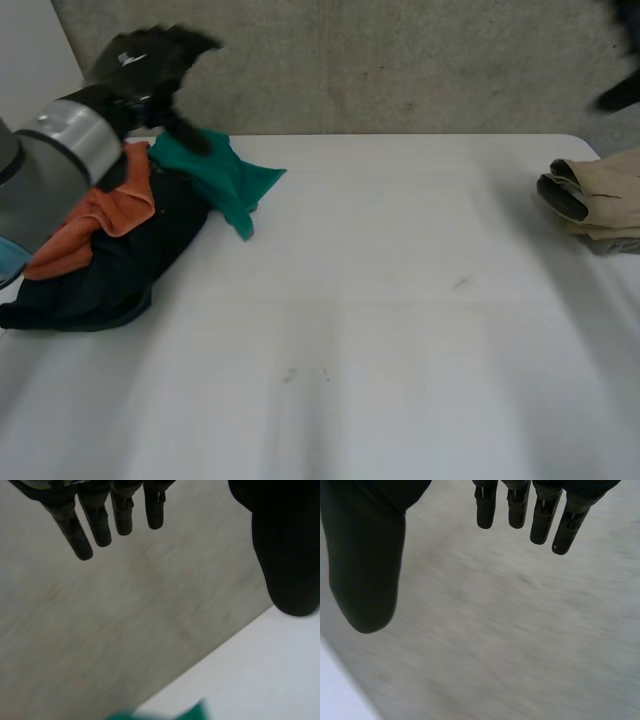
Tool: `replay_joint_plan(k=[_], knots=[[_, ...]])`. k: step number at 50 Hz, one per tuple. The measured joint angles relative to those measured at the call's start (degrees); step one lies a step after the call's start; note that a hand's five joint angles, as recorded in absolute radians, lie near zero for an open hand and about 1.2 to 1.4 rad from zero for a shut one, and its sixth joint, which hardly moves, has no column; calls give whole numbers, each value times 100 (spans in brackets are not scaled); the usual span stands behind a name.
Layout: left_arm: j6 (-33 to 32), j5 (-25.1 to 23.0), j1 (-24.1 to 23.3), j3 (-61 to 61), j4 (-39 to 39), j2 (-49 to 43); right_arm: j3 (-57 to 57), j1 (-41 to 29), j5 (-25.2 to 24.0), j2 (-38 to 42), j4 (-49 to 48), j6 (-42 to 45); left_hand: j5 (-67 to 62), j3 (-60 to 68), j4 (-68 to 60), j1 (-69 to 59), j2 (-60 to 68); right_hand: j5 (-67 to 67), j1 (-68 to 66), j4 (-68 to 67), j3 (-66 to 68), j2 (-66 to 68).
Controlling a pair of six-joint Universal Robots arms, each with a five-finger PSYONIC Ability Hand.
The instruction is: Fold the laundry.
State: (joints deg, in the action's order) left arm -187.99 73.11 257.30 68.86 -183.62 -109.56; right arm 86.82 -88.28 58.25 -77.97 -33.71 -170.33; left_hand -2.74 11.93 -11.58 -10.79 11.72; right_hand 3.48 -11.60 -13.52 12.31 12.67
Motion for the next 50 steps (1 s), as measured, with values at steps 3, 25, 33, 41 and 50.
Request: replay_joint_plan(k=[3, 25, 33, 41, 50], knots=[[-211, 29, 467, -1, 33, -301, 502, -476, -273, -149, 110, 133, 0, 0, 0, 0, 0, 0, 0, 0, 0, 0], [-3382, -163, 1529, 2044, 1098, -745, 1560, -1165, 57, 400, 1668, 2872, -641, 672, -717, -890, 694, 0, 0, 0, 0, 0], [-3413, -114, 1483, 2251, 36, -736, 1759, -1143, 123, 402, 1642, 2832, -5123, 5230, -5335, -5324, 5282, 0, 0, 0, 0, 0], [-3177, 285, 1000, 1942, -1130, -316, 1850, -1117, 129, 361, 1635, 2819, -5311, 5600, -5683, -5384, 5632, 0, 0, 0, 0, 0], [-1967, 781, 221, 1019, -1777, 713, 1897, -1104, 154, 229, 1637, 2816, -5312, 5609, -5705, -5384, 5669, 0, 0, 0, 0, 0]])
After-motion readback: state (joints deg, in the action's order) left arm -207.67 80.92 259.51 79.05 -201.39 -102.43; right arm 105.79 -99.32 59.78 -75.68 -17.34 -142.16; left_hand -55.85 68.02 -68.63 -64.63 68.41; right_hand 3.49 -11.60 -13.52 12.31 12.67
